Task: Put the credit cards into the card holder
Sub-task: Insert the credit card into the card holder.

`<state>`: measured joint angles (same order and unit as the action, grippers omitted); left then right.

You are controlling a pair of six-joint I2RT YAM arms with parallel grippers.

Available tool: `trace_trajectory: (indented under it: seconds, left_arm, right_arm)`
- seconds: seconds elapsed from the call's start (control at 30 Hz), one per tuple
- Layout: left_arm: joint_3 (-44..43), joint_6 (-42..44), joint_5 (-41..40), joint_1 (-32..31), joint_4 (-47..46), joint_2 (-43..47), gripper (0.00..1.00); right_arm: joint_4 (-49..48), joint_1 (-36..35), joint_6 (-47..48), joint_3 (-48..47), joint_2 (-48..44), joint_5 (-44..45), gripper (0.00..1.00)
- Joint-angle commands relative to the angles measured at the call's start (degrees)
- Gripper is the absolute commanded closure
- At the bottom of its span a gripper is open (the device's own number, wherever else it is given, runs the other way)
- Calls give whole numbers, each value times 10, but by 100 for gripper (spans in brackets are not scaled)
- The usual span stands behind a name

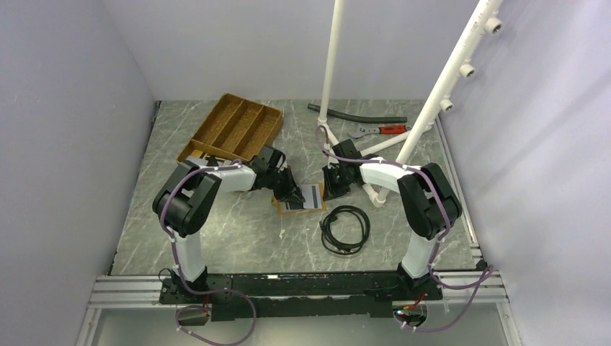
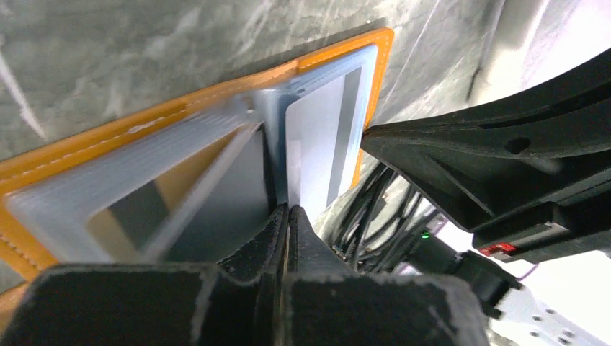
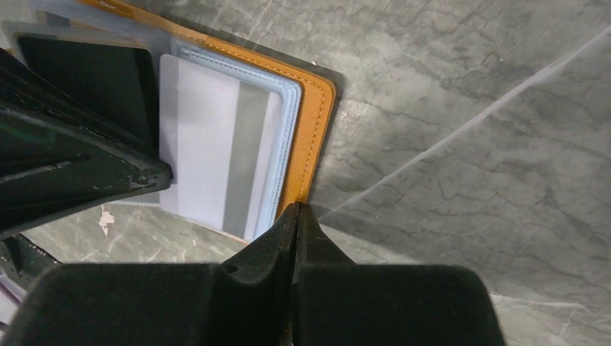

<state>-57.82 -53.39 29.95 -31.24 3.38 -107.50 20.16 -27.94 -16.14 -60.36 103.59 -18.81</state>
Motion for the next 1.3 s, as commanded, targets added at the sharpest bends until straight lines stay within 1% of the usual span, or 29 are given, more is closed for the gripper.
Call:
trace_trajectory:
  seconds: [0.0, 0.07, 0.1, 0.13, 0.27, 0.37, 0.4, 0.47, 0.53, 0.6, 0.67, 0.77, 0.8, 0.83, 0.87, 0.9, 0.93, 1.0, 1.03, 1.1, 1.13, 1.23, 1.27]
  left_arm:
    - [-64, 80, -79, -32, 124, 15, 91]
    - [-91, 101, -83, -38, 159, 3, 84]
    - [-95, 103, -73, -40, 154, -3, 82]
    - [-93, 98, -60, -40, 141, -9, 83]
    - [-84, 73, -30, -52, 58, -30, 90]
    - [-98, 65, -5, -57, 34, -54, 89]
    - [-105, 67, -10, -58, 40, -56, 87]
    - [-117, 82, -33, -58, 86, -50, 78]
    - [-122, 101, -55, -58, 128, -24, 68]
    - [-120, 114, -51, -58, 157, 3, 60]
    - [-132, 129, -50, -58, 194, 24, 55]
    - [-146, 155, -56, -58, 256, 56, 51]
    - [-146, 164, -65, -58, 272, 71, 49]
    - [-143, 171, -75, -58, 287, 86, 45]
    - [-138, 180, -88, -57, 301, 103, 38]
    - [-132, 186, -104, -54, 313, 118, 29]
    - [-122, 191, -122, -51, 319, 133, 21]
    - [-98, 194, -129, -37, 317, 150, 3]
    - [-92, 194, -131, -22, 324, 151, 1]
    - [-94, 202, -160, -14, 349, 146, 1]
    - [-98, 207, -176, -14, 357, 144, 1]
    - [-97, 212, -202, -14, 354, 136, 1]
    - [-96, 212, -211, -14, 352, 128, 1]
  right_arm:
    - [-10, -9, -14, 14, -8, -19, 99]
    - [-8, -8, -12, 13, -7, -14, 99]
    - [-8, -8, -12, 11, -6, -15, 99]
    - [-10, -8, -13, 11, -5, -18, 99]
    - [-24, -8, -25, 16, -1, -38, 99]
    - [-31, -8, -32, 23, -5, -44, 99]
    - [-30, -8, -31, 23, -6, -43, 99]
    - [-24, -7, -29, 24, -9, -35, 99]
    - [-19, -5, -25, 24, -12, -28, 99]
    - [-18, -1, -23, 26, -15, -23, 99]
    - [-13, 1, -16, 23, -16, -16, 99]
    - [6, 1, -3, 13, -20, 17, 96]
    - [17, 0, 2, 10, -26, 30, 94]
    - [23, 0, 6, 8, -32, 41, 92]
    - [29, -1, 9, 4, -39, 49, 91]
    - [33, -3, 12, 0, -45, 54, 88]
    - [34, -7, 12, -4, -52, 55, 85]
    - [23, -13, 9, -6, -60, 34, 76]
    - [14, -13, 4, -5, -59, 15, 72]
    - [6, -12, -9, -6, -52, -2, 65]
    - [6, -11, -14, -9, -47, 0, 62]
    - [1, -11, -24, -12, -37, 8, 49]
    - [-2, -9, -27, -14, -31, 1, 46]
